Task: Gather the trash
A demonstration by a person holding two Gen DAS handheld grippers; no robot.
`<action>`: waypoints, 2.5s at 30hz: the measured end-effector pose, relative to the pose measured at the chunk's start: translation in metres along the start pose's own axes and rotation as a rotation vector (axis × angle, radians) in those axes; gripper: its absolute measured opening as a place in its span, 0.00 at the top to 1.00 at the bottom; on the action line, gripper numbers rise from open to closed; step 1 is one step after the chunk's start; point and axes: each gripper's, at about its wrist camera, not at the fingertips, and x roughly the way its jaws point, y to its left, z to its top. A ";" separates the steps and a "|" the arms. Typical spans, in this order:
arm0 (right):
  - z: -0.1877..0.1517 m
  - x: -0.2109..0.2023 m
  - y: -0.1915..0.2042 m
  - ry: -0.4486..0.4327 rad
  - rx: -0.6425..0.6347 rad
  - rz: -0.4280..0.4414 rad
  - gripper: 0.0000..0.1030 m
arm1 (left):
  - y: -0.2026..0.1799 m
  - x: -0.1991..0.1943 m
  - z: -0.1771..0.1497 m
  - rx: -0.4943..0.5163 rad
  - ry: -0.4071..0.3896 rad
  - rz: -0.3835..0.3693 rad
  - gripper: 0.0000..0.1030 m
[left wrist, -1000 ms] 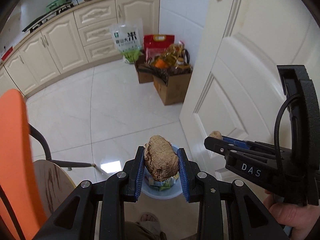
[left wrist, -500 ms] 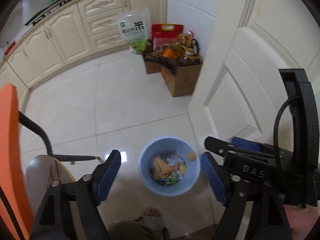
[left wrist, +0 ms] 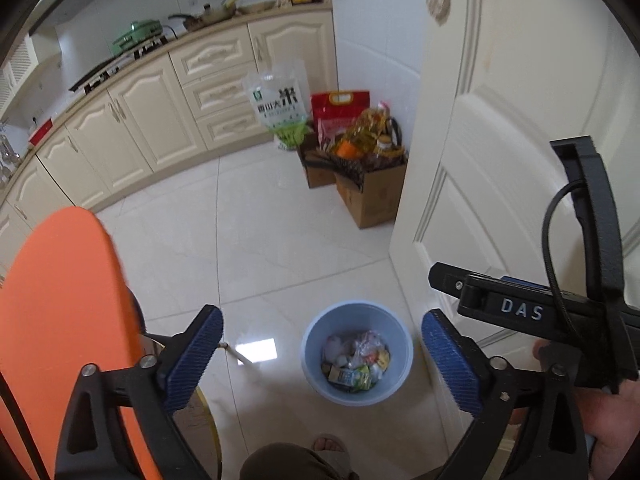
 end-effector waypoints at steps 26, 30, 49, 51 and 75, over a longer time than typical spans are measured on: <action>-0.094 -0.211 0.238 -0.375 -0.390 0.153 0.00 | 0.131 -0.289 -0.185 -0.305 -0.452 0.229 0.01; -0.134 -0.244 0.300 -0.452 -0.522 0.160 0.00 | 0.152 -0.335 -0.229 -0.373 -0.518 0.309 0.01; -0.265 -0.277 0.455 -0.571 -0.805 0.272 0.00 | 0.116 -0.418 -0.354 -0.574 -0.626 0.575 0.01; -0.266 -0.276 0.457 -0.575 -0.809 0.270 0.00 | 0.113 -0.424 -0.360 -0.588 -0.633 0.577 0.01; -0.265 -0.289 0.451 -0.608 -0.815 0.246 0.00 | 0.144 -0.425 -0.336 -0.603 -0.660 0.565 0.01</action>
